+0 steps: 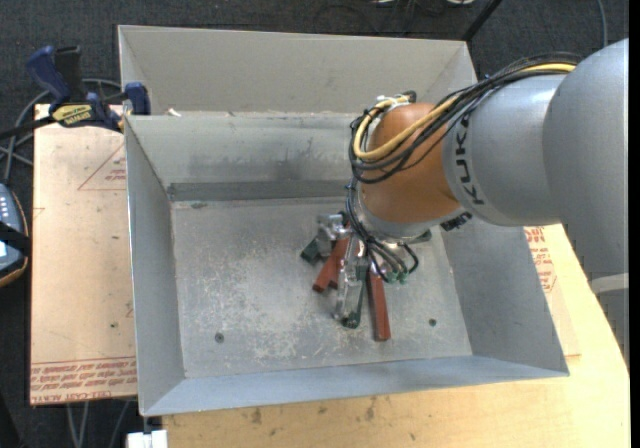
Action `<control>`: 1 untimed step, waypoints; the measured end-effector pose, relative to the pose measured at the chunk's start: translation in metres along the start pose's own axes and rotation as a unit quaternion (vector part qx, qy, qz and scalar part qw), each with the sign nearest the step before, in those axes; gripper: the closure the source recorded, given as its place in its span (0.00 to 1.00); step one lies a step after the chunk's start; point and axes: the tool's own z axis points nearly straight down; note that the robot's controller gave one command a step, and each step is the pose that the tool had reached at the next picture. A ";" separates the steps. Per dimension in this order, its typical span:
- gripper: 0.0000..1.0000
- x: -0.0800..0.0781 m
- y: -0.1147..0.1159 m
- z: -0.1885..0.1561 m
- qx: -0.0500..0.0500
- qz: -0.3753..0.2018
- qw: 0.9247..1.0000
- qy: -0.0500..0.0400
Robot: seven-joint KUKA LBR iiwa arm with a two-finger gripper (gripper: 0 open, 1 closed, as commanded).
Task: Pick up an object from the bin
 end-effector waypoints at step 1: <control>1.00 0.000 -0.001 0.000 0.000 0.000 1.000 0.002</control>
Offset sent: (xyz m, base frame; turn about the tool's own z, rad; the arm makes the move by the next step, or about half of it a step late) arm 0.0000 0.0000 0.0000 0.0000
